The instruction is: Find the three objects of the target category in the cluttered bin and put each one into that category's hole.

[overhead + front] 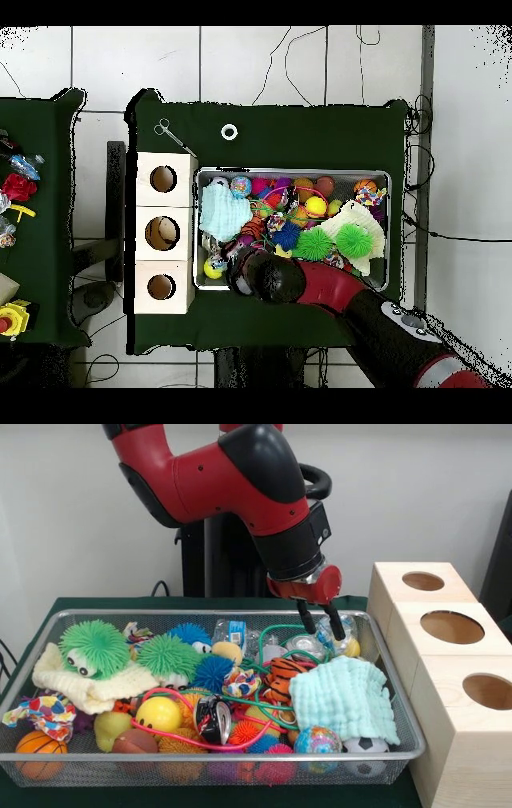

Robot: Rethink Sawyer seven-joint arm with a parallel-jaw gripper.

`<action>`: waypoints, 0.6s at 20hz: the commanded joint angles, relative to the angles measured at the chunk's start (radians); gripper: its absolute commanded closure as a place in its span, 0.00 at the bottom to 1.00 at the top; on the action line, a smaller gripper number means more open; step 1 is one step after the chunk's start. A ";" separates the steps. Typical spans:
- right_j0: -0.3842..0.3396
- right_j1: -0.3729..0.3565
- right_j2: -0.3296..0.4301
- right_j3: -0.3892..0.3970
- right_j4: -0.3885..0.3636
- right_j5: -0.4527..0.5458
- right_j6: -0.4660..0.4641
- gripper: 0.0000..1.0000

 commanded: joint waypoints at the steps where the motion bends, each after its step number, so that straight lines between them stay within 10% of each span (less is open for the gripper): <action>1: 0.046 0.092 0.073 0.034 0.040 0.024 0.066 0.00; 2: 0.051 0.099 0.074 0.027 0.039 0.030 0.052 1.00; 12: 0.090 0.054 0.045 0.001 0.025 0.112 -0.002 1.00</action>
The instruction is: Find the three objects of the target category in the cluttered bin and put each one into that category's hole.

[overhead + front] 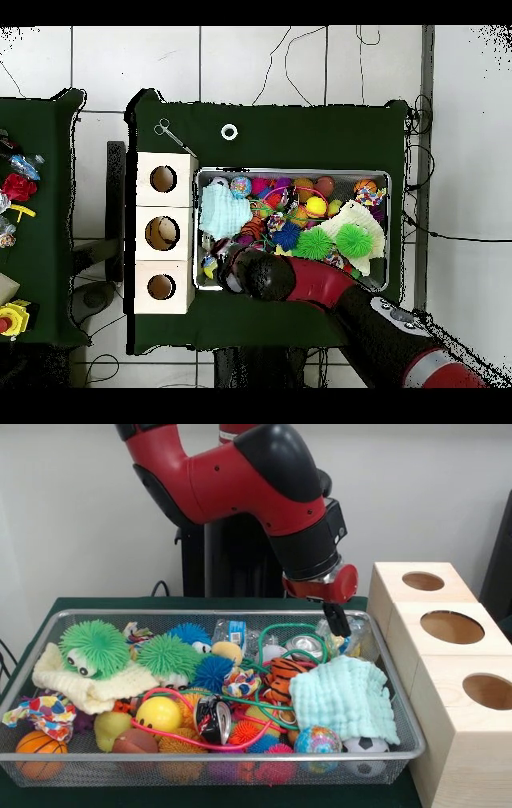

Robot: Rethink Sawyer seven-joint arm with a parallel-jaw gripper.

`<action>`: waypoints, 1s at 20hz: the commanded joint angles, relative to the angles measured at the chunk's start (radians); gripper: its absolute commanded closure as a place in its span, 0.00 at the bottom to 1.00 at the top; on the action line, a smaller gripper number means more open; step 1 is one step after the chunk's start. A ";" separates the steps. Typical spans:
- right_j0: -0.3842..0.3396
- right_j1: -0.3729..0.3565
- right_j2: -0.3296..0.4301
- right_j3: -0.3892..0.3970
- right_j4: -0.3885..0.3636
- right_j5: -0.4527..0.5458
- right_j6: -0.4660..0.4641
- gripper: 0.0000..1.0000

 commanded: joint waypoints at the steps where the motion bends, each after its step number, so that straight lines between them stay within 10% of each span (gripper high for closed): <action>1: 0.056 0.050 0.032 -0.003 -0.007 0.122 -0.009 1.00; 20: 0.022 -0.136 0.029 0.044 0.016 0.326 -0.022 1.00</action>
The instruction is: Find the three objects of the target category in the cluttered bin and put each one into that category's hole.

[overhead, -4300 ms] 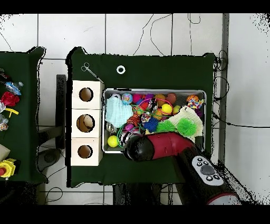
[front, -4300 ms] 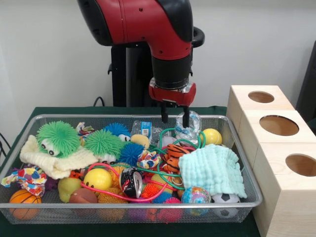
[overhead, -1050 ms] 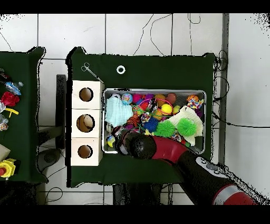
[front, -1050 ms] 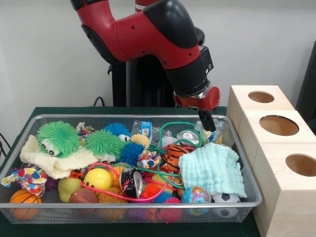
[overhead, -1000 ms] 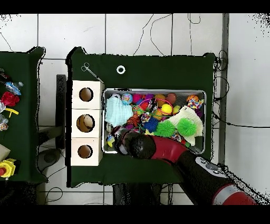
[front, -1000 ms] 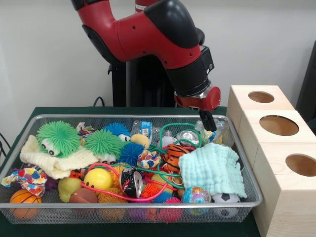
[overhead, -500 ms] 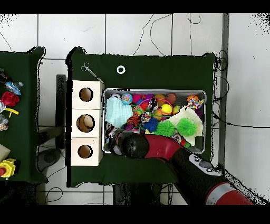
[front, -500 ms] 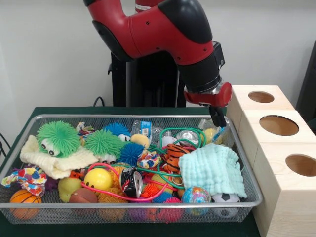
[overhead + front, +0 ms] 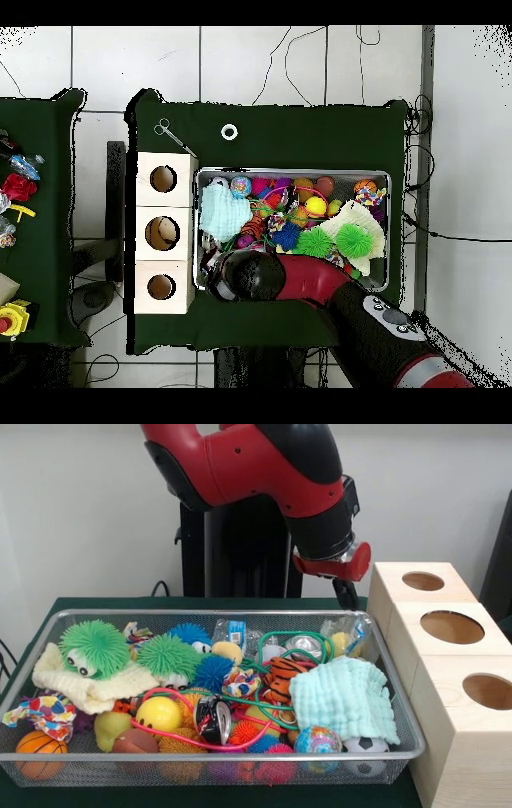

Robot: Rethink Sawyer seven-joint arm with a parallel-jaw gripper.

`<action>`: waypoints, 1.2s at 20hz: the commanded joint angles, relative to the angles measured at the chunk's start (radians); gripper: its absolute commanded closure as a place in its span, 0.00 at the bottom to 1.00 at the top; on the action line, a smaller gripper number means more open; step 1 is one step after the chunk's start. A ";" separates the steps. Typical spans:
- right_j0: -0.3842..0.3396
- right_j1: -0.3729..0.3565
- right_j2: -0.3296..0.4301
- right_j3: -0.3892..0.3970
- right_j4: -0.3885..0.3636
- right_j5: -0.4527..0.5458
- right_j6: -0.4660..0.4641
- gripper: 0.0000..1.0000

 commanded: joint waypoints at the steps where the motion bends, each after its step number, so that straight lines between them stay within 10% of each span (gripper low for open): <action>1: -0.024 -0.060 0.024 0.038 0.018 0.139 -0.023 1.00; 12: -0.035 -0.133 0.024 0.044 -0.027 0.175 -0.068 1.00; 13: -0.032 -0.132 0.023 0.041 -0.042 0.168 -0.077 0.00; 24: 0.087 0.018 -0.274 -0.049 -0.238 -0.257 0.165 0.00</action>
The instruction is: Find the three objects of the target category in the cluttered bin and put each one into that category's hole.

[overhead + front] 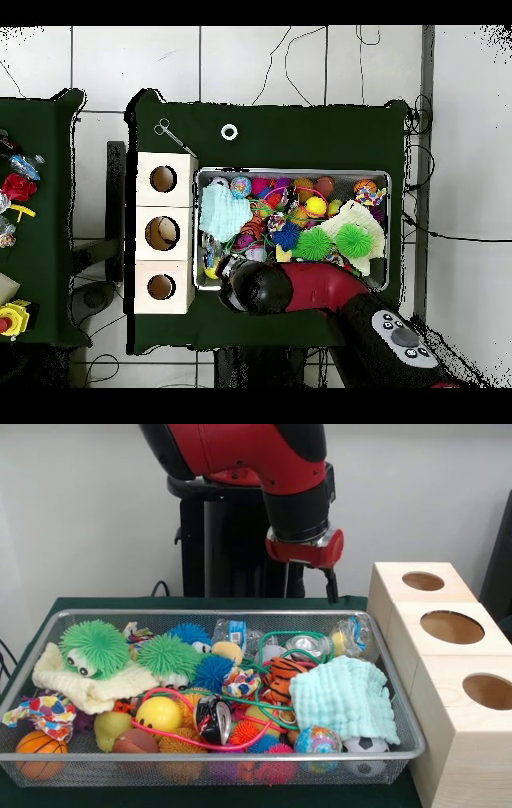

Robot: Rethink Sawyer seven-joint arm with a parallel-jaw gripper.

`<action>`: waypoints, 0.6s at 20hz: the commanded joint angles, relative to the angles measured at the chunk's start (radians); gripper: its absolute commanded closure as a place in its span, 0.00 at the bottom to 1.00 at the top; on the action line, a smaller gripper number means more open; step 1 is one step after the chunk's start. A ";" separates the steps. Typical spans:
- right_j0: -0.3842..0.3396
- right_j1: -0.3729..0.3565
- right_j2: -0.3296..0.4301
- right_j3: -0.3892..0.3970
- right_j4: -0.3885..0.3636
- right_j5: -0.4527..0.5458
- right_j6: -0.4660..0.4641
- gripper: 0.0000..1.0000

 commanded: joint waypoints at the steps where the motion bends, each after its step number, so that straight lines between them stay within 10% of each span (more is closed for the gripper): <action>1: 0.089 0.127 -0.244 -0.070 -0.085 -0.288 0.207 0.00; 12: 0.195 0.184 -0.471 -0.012 0.203 -0.457 0.287 0.00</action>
